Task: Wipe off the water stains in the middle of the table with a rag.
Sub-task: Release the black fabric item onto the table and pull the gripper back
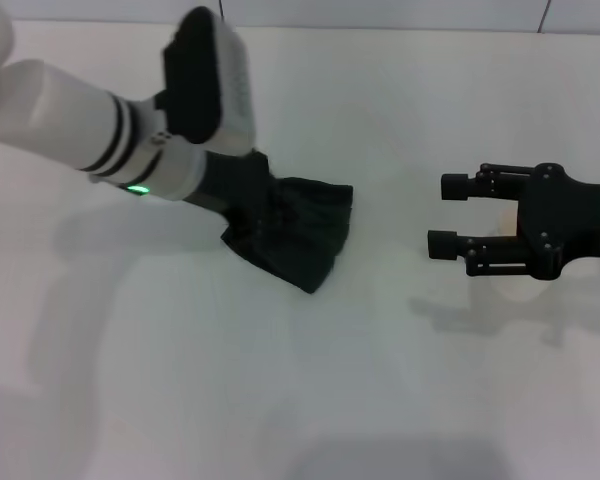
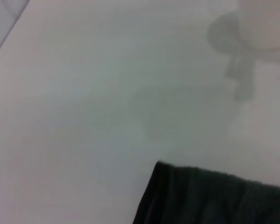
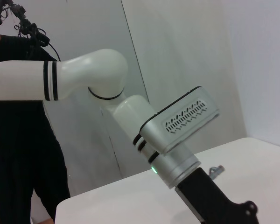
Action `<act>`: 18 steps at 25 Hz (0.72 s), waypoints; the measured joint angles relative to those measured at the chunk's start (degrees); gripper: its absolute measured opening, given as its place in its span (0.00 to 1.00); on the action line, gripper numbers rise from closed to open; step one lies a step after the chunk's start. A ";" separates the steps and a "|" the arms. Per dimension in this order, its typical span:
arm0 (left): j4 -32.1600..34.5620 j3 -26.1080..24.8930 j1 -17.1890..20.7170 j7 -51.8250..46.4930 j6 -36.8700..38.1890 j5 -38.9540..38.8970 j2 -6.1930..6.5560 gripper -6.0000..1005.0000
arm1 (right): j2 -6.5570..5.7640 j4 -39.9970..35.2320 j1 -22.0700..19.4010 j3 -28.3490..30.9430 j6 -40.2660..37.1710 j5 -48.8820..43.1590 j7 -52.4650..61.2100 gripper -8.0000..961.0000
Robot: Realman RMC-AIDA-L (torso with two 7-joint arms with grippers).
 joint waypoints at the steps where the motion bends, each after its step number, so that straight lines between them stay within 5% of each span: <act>1: -0.01 0.35 -0.29 0.21 0.19 -0.41 -0.08 0.10 | 0.00 -0.03 0.00 -0.04 0.01 0.00 0.00 0.80; 9: -0.12 10.20 -2.54 1.49 0.82 -9.61 -0.34 0.11 | 0.00 -0.01 -0.02 -0.12 0.11 0.05 0.00 0.80; 18: 0.48 11.15 -3.20 2.91 3.20 -13.41 -0.29 0.11 | 0.00 -0.29 -0.02 -0.12 0.11 0.20 0.00 0.80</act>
